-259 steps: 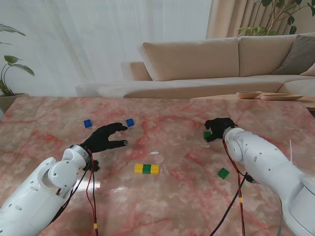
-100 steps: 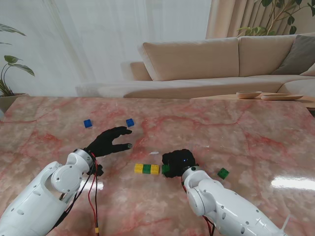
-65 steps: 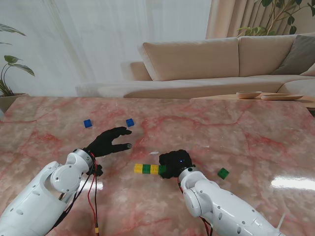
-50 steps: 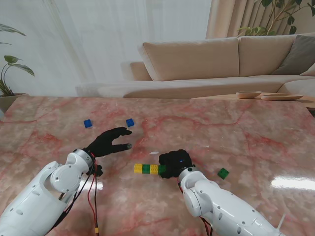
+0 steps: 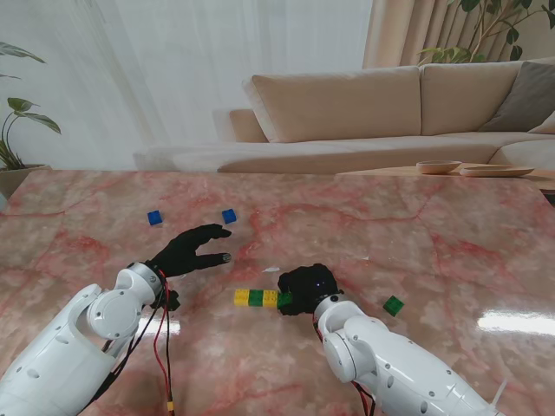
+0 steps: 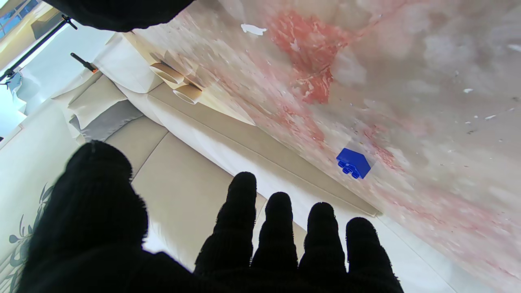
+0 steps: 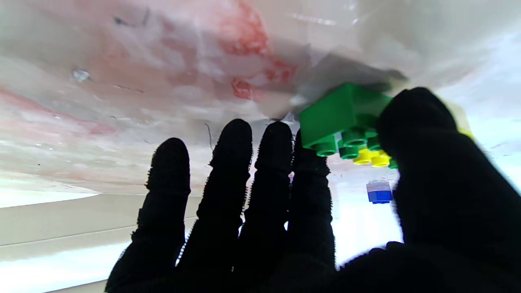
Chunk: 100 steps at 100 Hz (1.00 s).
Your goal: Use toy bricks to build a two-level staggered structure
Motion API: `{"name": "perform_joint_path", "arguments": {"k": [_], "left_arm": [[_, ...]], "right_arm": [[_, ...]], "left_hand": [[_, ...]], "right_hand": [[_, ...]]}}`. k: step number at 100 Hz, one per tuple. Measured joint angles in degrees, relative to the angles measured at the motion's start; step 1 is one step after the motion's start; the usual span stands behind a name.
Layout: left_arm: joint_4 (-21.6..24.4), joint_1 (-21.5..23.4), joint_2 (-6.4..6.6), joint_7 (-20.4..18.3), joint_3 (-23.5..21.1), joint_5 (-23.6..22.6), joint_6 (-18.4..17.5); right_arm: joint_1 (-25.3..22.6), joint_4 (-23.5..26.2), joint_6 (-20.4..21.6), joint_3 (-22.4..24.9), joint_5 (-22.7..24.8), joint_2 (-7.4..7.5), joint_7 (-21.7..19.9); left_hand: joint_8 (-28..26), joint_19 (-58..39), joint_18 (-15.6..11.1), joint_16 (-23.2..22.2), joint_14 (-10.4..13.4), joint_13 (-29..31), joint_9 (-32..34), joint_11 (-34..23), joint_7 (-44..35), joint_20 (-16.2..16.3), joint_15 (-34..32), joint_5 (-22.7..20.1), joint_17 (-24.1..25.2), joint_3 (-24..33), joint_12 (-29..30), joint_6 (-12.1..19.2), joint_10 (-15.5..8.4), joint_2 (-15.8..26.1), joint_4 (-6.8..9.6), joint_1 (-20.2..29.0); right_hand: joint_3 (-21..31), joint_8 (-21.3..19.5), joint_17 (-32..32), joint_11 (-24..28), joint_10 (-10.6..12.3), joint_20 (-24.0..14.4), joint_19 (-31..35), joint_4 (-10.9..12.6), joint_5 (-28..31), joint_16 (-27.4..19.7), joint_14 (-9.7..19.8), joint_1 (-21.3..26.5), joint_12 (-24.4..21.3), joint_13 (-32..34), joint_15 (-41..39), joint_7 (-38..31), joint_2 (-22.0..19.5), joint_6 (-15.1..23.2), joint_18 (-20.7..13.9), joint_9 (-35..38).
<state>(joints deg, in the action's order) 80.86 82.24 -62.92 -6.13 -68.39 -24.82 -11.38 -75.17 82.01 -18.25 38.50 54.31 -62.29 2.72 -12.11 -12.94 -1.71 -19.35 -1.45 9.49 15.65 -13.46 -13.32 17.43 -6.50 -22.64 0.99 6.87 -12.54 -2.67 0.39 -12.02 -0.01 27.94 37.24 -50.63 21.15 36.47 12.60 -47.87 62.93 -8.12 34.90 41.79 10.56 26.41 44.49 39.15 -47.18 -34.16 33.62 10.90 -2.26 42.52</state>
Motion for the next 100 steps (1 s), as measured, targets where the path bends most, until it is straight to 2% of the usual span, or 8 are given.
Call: {"name": "perform_joint_path", "arguments": {"k": [16, 23, 25, 30, 41, 60, 85, 100], "left_arm": [[-0.2, 0.0, 0.01, 0.0, 0.0, 0.1, -0.1], [-0.3, -0.1, 0.01, 0.0, 0.0, 0.1, -0.1], [-0.3, -0.1, 0.01, 0.0, 0.0, 0.1, -0.1], [-0.3, -0.1, 0.01, 0.0, 0.0, 0.1, -0.2], [-0.5, -0.1, 0.01, 0.1, 0.0, 0.1, -0.3], [-0.2, 0.2, 0.01, 0.1, -0.4, -0.3, -0.1], [0.2, 0.6, -0.03, 0.8, -1.0, -0.4, 0.2], [-1.5, -0.7, -0.12, 1.0, -0.3, 0.2, 0.1]], "right_arm": [[-0.3, 0.7, 0.4, 0.3, 0.3, 0.25, -0.9], [-0.5, 0.9, 0.5, 0.4, 0.6, 0.34, -1.1], [-0.7, 1.0, 0.6, 0.5, 0.7, 0.35, -1.2], [-1.3, 1.4, 0.7, 1.2, 1.0, 0.35, -1.5], [-4.3, 3.7, 0.7, 4.6, 3.3, 0.36, -1.5], [-10.6, 11.6, 1.2, 12.1, 7.3, 0.58, -2.0], [-17.2, 19.8, 2.5, 22.5, 10.1, 0.94, -9.9], [-20.9, 23.3, -1.4, 27.5, 15.3, 1.49, -16.9]], "left_hand": [[0.0, 0.0, 0.0, 0.0, 0.0, 0.0, 0.0, 0.0, 0.2, 0.0, 0.0, 0.0, 0.0, 0.0, 0.0, 0.0, 0.0, 0.0, 0.00, 0.0], [0.0, 0.0, 0.0, 0.0, 0.0, 0.0, 0.0, 0.0, 0.6, 0.0, 0.0, 0.0, 0.0, 0.0, 0.0, 0.0, 0.0, 0.0, 0.00, 0.0], [0.0, 0.0, 0.0, 0.0, 0.0, 0.0, 0.0, 0.0, 0.6, 0.0, 0.0, 0.0, 0.0, 0.0, 0.0, 0.0, 0.0, 0.0, 0.00, 0.0], [0.0, 0.0, 0.0, 0.0, 0.0, 0.0, 0.0, 0.0, 0.6, 0.0, 0.0, 0.0, 0.0, 0.0, 0.0, 0.0, 0.0, 0.0, 0.00, 0.0], [0.0, 0.0, 0.0, 0.0, 0.0, 0.0, 0.0, 0.0, 0.6, 0.1, 0.0, 0.0, 0.0, 0.0, 0.0, 0.0, 0.0, 0.0, 0.00, 0.0], [0.0, 0.0, 0.0, 0.0, 0.0, 0.0, 0.0, 0.0, 0.6, 0.2, 0.0, 0.0, 0.0, 0.0, 0.0, 0.0, 0.0, 0.0, 0.00, 0.0], [0.3, 0.0, 0.0, 0.0, 0.0, 0.0, 0.0, 0.5, 0.7, 0.7, 0.0, 0.0, 0.0, 0.0, 0.0, 0.0, 0.0, 0.0, 0.00, 0.0], [0.3, 0.0, 0.0, 0.0, 0.0, 0.0, 0.0, 0.5, 0.7, 0.7, 0.0, 0.0, 0.0, 0.0, 0.0, 0.0, 0.0, 0.0, 0.00, 0.0]], "right_hand": [[-1.9, 0.3, -1.2, -1.0, -0.2, 0.0, -1.4, 0.6, -1.9, 0.0, 0.0, -1.3, -1.2, -1.2, 0.7, 4.4, 0.1, -1.3, -0.1, -3.0], [-2.1, 2.5, -2.7, -1.5, -0.3, 0.0, -3.0, 0.6, -4.1, -0.1, 0.0, -2.9, -1.9, -4.3, 2.4, 8.4, 0.1, -3.0, -0.2, -6.2], [-2.2, 3.1, -3.2, -2.2, -0.6, 0.0, -3.6, 1.7, -4.8, -0.9, -0.1, -3.7, -2.4, -5.3, 3.0, 9.5, 0.1, -3.7, -0.3, -7.2], [-2.3, 4.1, -4.4, -5.6, -2.5, 0.0, -5.1, 1.7, -7.0, -2.1, -0.6, -3.8, -5.1, -7.4, 4.4, 11.9, 0.0, -5.4, -0.6, -10.0], [-2.2, 6.6, -5.9, -8.5, -4.4, 0.2, -9.2, 2.1, -8.9, -5.7, -1.3, -6.3, -9.4, -9.9, 9.6, 16.2, -1.5, -7.5, -0.7, -13.4], [-1.9, 10.1, -8.1, -12.6, -5.2, 5.5, -18.6, 2.1, -9.8, -12.4, -2.6, -7.2, -15.0, -10.8, 19.9, 19.2, -3.3, -8.3, 0.5, -14.1], [-1.9, 11.4, -8.1, -14.7, -5.5, 7.0, -22.0, 2.1, -9.8, -14.3, -3.3, -7.2, -16.8, -10.8, 24.7, 19.2, -3.6, -8.7, 0.7, -14.1], [-1.9, 11.7, -8.0, -14.7, -5.7, 7.0, -22.1, 2.1, -9.8, -14.4, -3.4, -7.2, -17.1, -10.8, 25.2, 19.3, -3.6, -8.8, 1.1, -14.0]]}}
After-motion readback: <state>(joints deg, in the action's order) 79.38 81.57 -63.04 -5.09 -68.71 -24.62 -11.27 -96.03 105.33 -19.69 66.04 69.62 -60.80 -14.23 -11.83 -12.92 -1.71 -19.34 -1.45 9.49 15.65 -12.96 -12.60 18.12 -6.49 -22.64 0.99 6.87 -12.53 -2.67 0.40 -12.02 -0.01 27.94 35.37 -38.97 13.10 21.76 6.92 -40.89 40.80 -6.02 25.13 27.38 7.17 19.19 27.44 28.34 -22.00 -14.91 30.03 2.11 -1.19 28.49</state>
